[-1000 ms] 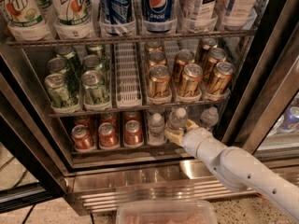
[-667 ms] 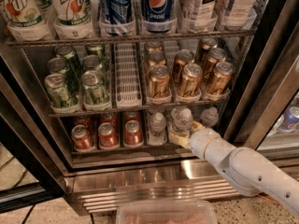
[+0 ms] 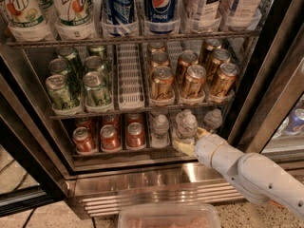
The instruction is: Pick water bottle from bottom shelf of fridge
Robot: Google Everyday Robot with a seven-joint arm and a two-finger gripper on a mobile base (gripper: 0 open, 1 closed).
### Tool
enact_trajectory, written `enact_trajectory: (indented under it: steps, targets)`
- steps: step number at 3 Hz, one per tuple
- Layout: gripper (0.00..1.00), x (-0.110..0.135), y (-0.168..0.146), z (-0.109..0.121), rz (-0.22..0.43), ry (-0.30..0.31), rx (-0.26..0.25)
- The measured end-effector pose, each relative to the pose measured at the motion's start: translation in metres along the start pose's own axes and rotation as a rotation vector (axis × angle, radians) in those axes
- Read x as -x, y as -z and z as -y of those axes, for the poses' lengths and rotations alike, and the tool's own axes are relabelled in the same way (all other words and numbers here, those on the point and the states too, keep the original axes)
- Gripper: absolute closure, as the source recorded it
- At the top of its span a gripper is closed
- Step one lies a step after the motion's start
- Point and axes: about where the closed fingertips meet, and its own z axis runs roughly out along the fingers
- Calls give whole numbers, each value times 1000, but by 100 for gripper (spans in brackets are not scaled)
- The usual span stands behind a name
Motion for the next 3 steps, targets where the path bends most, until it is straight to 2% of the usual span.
enact_trajectory:
  steps: [1,2,3]
  targets:
    - [100,-12,27,-21,-43,-34,80]
    - [100,-13,46,-59,-75,-23,218]
    - [100,-5,56,-97,-74,-3,361]
